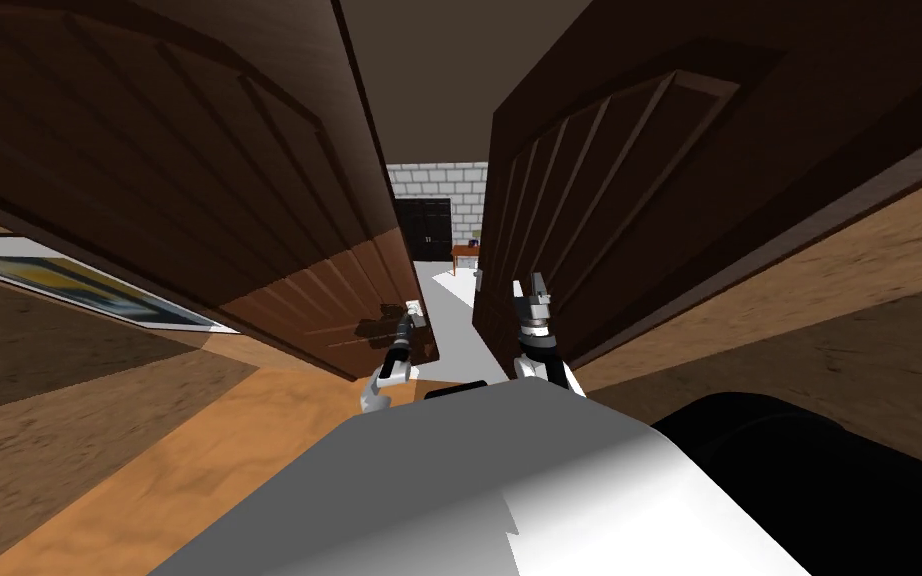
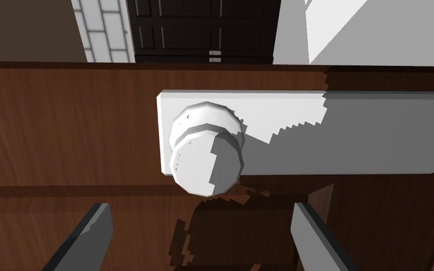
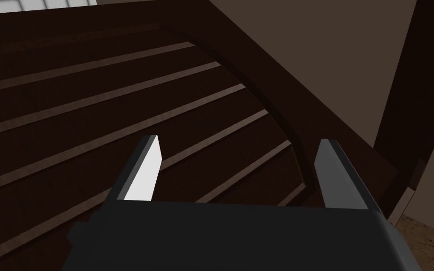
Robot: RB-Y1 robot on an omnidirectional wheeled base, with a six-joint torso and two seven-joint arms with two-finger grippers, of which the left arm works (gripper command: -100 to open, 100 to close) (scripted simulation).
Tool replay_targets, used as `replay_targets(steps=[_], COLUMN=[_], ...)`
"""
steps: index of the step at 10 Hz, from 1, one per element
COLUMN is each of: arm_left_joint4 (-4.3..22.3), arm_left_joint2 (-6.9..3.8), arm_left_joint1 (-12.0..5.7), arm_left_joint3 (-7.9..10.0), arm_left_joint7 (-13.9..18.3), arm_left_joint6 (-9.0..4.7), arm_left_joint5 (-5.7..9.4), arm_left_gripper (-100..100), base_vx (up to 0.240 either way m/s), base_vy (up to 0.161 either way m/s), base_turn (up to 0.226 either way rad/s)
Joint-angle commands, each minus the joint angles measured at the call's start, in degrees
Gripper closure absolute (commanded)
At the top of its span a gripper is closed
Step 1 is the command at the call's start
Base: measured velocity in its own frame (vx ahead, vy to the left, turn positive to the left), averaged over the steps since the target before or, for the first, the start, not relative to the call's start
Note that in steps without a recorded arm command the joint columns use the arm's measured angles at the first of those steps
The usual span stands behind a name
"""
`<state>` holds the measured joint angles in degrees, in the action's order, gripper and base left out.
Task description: Push the door open
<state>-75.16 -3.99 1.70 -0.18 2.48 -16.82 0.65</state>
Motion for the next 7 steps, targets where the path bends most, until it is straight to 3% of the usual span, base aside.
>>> replay_targets(steps=[1,4,5,7], arm_left_joint4=[0.6,0.9,0.9,0.9], arm_left_joint2=[0.2,0.38,0.38,0.38], arm_left_joint1=[-0.41,-0.61,-0.61,-0.61], arm_left_joint3=[0.38,0.56,0.56,0.56], arm_left_joint7=[-0.2,-0.2,-0.2,-0.2], arm_left_joint6=[-0.39,-0.56,-0.56,-0.56], arm_left_joint5=[0.0,0.0,0.0,0.0], arm_left_gripper=[-100,-100,100,100], base_vx=[0.237,0.178,-0.012,-0.03], base_vy=[-0.005,0.001,-0.002,0.0], base_turn=[-0.032,-0.012,0.005,-0.004])
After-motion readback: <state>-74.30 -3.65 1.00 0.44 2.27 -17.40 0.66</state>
